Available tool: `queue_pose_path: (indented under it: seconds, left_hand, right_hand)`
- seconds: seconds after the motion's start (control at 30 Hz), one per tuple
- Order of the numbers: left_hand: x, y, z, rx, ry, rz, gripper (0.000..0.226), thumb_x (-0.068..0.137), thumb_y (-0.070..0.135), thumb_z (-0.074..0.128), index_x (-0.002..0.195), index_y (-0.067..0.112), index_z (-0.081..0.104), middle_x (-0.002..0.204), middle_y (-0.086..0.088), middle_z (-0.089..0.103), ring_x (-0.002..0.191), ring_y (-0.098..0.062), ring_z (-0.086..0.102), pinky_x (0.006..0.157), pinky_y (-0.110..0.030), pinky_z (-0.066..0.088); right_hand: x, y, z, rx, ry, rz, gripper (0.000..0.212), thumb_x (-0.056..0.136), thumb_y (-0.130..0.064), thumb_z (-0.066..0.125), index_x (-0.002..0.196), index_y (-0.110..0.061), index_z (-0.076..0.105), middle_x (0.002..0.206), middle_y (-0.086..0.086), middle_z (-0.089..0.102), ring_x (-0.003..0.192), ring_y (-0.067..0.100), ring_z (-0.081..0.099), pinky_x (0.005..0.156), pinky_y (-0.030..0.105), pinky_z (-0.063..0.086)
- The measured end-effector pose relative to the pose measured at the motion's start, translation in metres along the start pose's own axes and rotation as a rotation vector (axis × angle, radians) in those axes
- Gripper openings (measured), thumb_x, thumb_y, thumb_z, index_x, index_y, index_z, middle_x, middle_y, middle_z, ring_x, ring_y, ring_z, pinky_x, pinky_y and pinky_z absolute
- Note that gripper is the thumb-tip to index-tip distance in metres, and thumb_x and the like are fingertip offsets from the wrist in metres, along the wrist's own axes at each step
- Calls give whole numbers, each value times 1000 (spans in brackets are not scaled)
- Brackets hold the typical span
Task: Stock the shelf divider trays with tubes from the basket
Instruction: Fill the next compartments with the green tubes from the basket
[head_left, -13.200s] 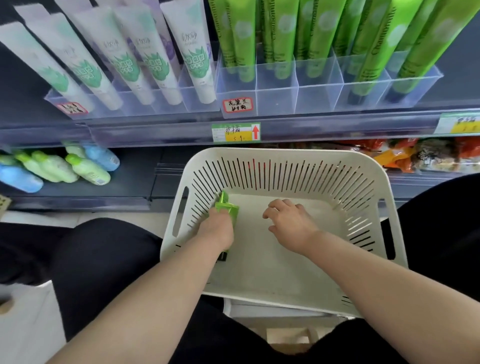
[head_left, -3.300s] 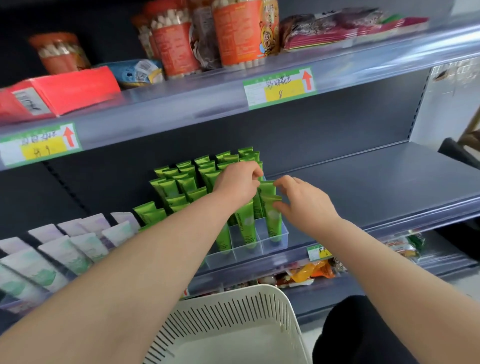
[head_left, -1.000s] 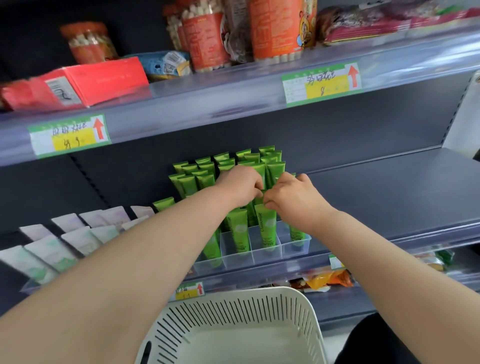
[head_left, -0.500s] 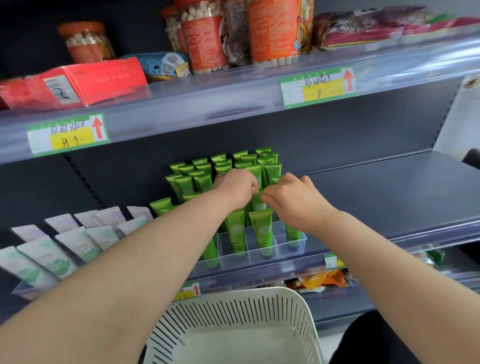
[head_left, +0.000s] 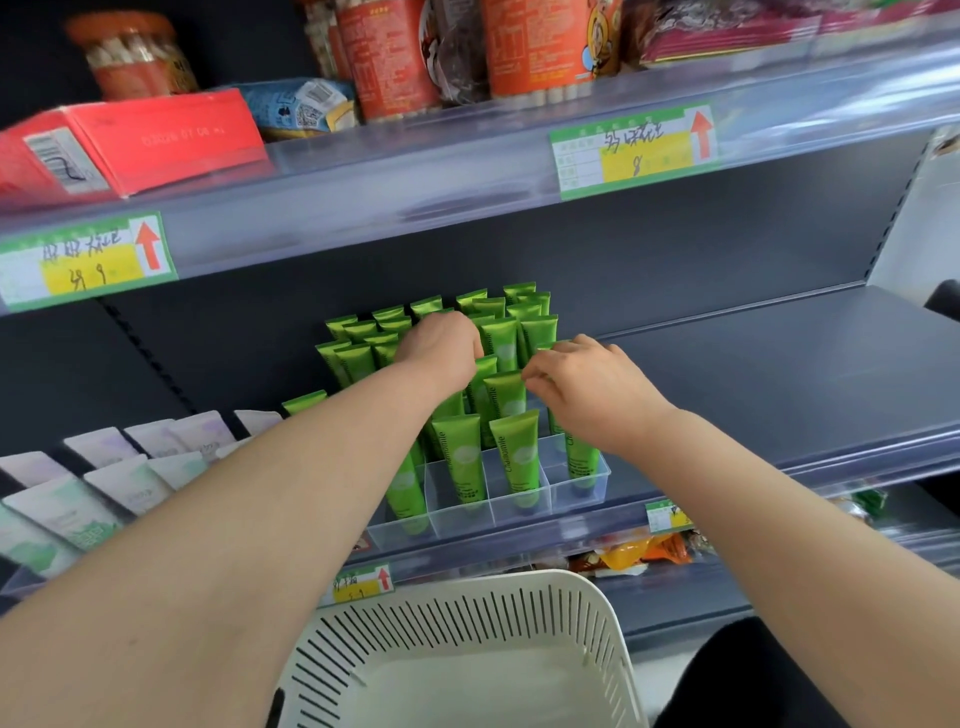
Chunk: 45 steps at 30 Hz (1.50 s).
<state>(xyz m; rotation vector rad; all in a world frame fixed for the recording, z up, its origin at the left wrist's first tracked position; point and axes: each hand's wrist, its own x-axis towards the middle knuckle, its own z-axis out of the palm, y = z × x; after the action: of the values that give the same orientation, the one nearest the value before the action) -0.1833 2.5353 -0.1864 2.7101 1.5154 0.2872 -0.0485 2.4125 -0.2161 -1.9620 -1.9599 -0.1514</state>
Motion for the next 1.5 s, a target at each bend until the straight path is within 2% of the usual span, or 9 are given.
queue_pose_path:
  seconds: [0.2, 0.37, 0.53, 0.67, 0.97, 1.1, 1.33, 1.43, 1.5]
  left_hand:
    - [7, 12, 4, -9, 85, 32, 24, 89, 7, 62, 105, 22, 72, 114, -2, 68, 105, -25, 62, 83, -34, 50]
    - [7, 16, 9, -63, 62, 48, 20, 90, 11, 64, 105, 22, 72, 116, -2, 67, 106, -23, 61, 88, -35, 51]
    - [1, 5, 2, -155, 70, 79, 15, 87, 19, 70, 102, 20, 74, 111, 0, 69, 103, -20, 61, 82, -30, 46]
    - [-7, -13, -12, -197, 89, 90, 15, 86, 17, 70, 100, 20, 74, 108, 1, 70, 100, -18, 62, 85, -29, 48]
    - [-35, -52, -26, -154, -21, 97, 11, 81, 26, 75, 93, 24, 74, 85, 12, 64, 90, -12, 64, 85, -35, 53]
    - [-41, -53, -22, -109, -62, 103, 15, 87, 26, 70, 101, 24, 73, 100, 9, 68, 96, -12, 61, 87, -34, 52]
    - [-42, -47, -14, -48, -117, 86, 19, 92, 25, 63, 110, 21, 71, 114, 2, 67, 105, -20, 60, 90, -36, 50]
    - [-43, -45, -11, -37, -100, 71, 20, 94, 24, 61, 112, 21, 70, 115, 0, 66, 104, -21, 60, 82, -33, 48]
    - [-44, -43, -9, -23, -75, 69, 20, 94, 25, 61, 111, 22, 70, 114, 1, 67, 101, -21, 61, 76, -31, 44]
  right_hand:
    - [-1, 7, -1, -13, 35, 13, 27, 99, -26, 38, 114, -24, 61, 109, -4, 64, 104, 22, 51, 82, 36, 43]
    - [1, 6, -2, -17, 52, 5, 27, 98, -21, 41, 115, -25, 61, 108, -3, 66, 103, 22, 53, 80, 36, 44]
    - [4, -3, -4, -2, 72, -9, 26, 99, -26, 40, 113, -26, 62, 107, -3, 65, 104, 22, 53, 81, 35, 43]
    - [9, -23, -5, 22, 89, -34, 24, 98, -29, 42, 111, -27, 62, 104, -4, 66, 104, 22, 53, 81, 36, 43]
    - [12, -68, 5, -87, -63, -133, 24, 95, -37, 48, 114, -29, 60, 109, -7, 64, 110, 21, 48, 81, 38, 30]
    - [12, -76, 11, -178, -148, -126, 12, 98, -26, 44, 92, -23, 54, 84, -4, 58, 104, 24, 49, 83, 41, 32]
    - [12, -74, 15, -197, -147, -128, 18, 95, -15, 47, 102, -25, 60, 74, -7, 49, 102, 21, 47, 76, 38, 28]
    - [11, -72, 13, -141, -167, -129, 18, 97, -29, 44, 101, -26, 61, 81, -5, 57, 103, 21, 46, 78, 38, 30]
    - [10, -69, 11, -74, -168, -91, 31, 97, -44, 37, 104, -27, 62, 88, -4, 62, 104, 20, 46, 81, 40, 32]
